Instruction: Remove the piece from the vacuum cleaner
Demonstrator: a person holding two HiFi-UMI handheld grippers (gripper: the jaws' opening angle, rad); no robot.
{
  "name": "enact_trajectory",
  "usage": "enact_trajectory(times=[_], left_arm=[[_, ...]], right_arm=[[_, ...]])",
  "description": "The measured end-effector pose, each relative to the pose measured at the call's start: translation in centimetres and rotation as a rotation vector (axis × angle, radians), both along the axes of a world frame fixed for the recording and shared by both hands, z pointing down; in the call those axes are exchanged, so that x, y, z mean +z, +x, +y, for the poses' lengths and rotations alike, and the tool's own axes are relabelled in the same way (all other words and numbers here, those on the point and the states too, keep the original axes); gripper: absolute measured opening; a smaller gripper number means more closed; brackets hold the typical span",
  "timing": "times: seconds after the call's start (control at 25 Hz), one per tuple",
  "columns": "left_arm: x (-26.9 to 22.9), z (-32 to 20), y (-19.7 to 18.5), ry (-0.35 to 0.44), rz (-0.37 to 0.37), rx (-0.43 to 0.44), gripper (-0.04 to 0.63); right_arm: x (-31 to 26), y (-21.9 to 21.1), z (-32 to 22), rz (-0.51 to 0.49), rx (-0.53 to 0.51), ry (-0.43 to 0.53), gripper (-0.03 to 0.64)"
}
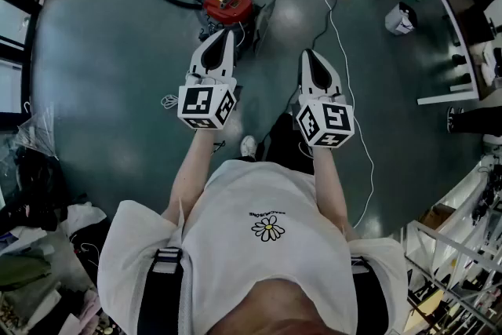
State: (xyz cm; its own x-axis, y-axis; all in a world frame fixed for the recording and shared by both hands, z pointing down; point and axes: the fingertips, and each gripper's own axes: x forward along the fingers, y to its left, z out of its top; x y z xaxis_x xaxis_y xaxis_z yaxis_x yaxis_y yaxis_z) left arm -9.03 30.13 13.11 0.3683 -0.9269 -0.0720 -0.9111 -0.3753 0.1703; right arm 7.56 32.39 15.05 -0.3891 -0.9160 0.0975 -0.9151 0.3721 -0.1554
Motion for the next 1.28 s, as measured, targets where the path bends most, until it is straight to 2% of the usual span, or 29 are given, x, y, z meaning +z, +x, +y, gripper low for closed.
enact_trajectory(times=[0.2, 0.36, 0.56, 0.6, 0.64, 0.72, 0.84, 1.04, 1.28], left_arm=[[1.6, -2.9, 0.1, -0.027, 0.007, -0.007, 0.005], [2.1, -7.3, 0.5, -0.021, 0.008, -0.018, 0.005], [3.3, -14.3, 0.8, -0.029, 0.003, -0.029, 0.005], [3.4, -16.3, 1.0, -0.029, 0.002, -0.029, 0.005], [3.3, -18.2, 1.4, -0.027, 0.005, -0.031, 0.005], [2.9, -21.4, 2.1, -0.024, 0.004, -0.033, 0.005], [1.8, -25.6, 3.3, -0.008, -0.021, -0.036, 0.005], [0.6, -31.3, 3.2, -0.005, -0.039, -0.071, 0.005], [3.2, -38.2, 2.3, -0.055, -0.082, -0.093, 0.005]], right_arm=[[1.1, 0.1, -3.6, -0.012, -0.011, -0.032, 0.012], [1.1, 0.5, -8.2, -0.01, -0.016, 0.003, 0.014], [1.2, 1.9, -16.1, -0.085, -0.012, 0.047, 0.015], [0.9, 2.3, -18.0, -0.087, -0.009, 0.055, 0.024], [0.8, 2.7, -20.0, -0.094, -0.004, 0.052, 0.091], [1.0, 3.5, -23.7, -0.124, 0.009, 0.02, 0.15], [0.8, 4.3, -28.3, -0.149, -0.012, -0.024, 0.15], [2.2, 3.6, -34.9, -0.17, -0.108, -0.114, 0.15], [4.7, 2.8, -41.6, -0.181, -0.132, -0.182, 0.15]])
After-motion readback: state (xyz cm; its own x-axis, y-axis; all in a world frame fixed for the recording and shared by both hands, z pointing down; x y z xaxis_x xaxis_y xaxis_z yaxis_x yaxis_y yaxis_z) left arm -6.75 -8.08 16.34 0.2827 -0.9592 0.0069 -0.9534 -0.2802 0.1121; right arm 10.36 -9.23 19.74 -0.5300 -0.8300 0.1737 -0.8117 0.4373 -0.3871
